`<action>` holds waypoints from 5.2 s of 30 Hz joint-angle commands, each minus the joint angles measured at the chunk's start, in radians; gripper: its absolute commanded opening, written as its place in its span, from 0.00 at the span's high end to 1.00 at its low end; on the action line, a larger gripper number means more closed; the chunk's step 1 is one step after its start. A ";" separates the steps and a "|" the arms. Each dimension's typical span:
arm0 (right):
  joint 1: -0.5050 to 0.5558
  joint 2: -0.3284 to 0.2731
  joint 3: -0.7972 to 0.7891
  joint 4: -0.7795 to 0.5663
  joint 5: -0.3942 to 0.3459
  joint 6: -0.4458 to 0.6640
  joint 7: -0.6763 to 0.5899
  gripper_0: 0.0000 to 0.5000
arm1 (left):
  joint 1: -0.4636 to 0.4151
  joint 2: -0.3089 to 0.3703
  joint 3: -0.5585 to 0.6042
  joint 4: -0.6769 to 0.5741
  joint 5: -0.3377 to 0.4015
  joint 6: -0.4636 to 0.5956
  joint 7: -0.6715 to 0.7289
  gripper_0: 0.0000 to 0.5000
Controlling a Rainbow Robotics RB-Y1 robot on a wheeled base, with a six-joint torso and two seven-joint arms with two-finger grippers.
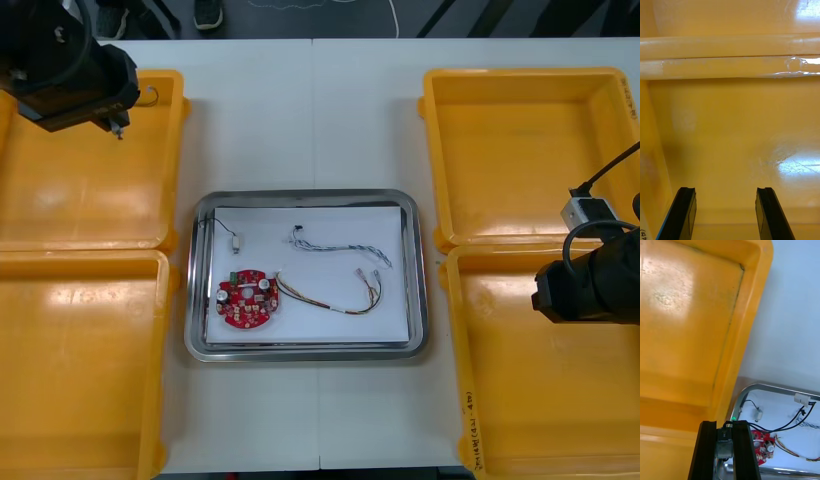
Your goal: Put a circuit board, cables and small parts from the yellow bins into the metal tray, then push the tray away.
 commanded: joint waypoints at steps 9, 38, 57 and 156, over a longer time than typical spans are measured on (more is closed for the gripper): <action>0.013 0.004 -0.031 -0.016 -0.001 0.004 -0.003 0.08 | -0.032 -0.110 -0.158 -0.076 -0.006 0.008 0.152 1.00; 0.013 0.003 -0.028 -0.018 -0.001 0.004 -0.003 0.08 | -0.014 -0.328 -0.382 0.103 -0.153 -0.086 0.144 1.00; 0.013 0.004 -0.028 -0.016 0.002 0.004 -0.004 0.08 | 0.115 -0.380 -0.382 0.103 -0.290 -0.212 0.075 1.00; 0.010 0.004 -0.028 -0.018 -0.026 0.004 0.026 0.08 | 0.577 -0.017 0.451 -0.414 -0.103 0.008 -0.554 0.00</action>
